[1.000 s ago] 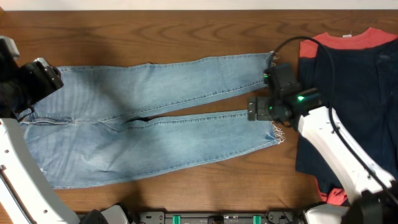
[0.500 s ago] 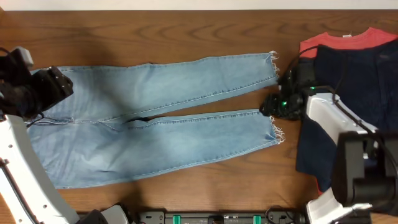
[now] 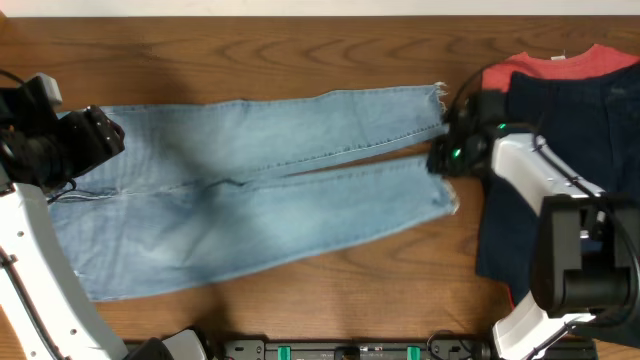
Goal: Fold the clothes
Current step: 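Grasp the frayed leg hems with the right gripper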
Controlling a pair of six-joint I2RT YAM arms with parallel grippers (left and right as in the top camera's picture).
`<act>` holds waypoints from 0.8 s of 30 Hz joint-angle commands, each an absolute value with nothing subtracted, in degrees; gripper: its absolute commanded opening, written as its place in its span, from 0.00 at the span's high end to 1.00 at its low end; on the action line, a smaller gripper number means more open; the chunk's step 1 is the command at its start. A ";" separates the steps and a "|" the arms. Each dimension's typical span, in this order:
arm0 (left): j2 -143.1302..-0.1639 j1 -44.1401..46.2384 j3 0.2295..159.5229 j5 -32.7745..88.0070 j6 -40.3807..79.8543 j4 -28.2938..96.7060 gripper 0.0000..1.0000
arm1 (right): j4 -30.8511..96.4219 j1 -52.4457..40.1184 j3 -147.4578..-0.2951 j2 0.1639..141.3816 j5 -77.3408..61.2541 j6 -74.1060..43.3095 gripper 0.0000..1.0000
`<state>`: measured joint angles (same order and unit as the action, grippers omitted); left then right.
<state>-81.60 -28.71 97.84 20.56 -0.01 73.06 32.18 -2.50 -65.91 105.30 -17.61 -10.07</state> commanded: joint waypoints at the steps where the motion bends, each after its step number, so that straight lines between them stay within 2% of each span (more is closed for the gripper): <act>1: -82.37 -28.58 97.54 14.28 -0.23 73.06 0.20 | 32.29 0.75 -71.26 102.30 -12.25 -9.39 0.99; 3: -82.81 -28.58 97.54 11.25 -0.19 73.03 0.19 | 33.01 1.56 -72.64 102.30 -12.23 -9.82 0.99; 4: -83.29 -28.58 97.54 10.37 -0.16 73.06 0.19 | 33.47 1.67 -72.86 102.30 -12.25 -10.24 0.95; 6: -84.25 -28.58 97.45 9.67 0.03 73.10 0.19 | 34.50 1.56 -72.88 102.30 -12.25 -10.22 0.60; 7: -84.99 -28.58 97.34 8.58 0.58 73.25 0.19 | 35.46 1.48 -72.88 102.30 -12.21 -10.20 0.54; 12: -89.36 -31.20 97.17 -3.95 11.22 76.36 0.19 | 40.12 1.61 -72.88 101.86 -11.84 -10.22 0.51; 18: -92.20 -41.01 95.46 -4.08 17.19 78.32 0.20 | 43.42 1.41 -72.86 100.99 -16.82 -8.54 0.52; 24: -92.23 -51.03 85.43 -1.50 19.53 74.37 0.22 | 47.48 1.41 -72.51 100.99 -18.22 -8.45 0.52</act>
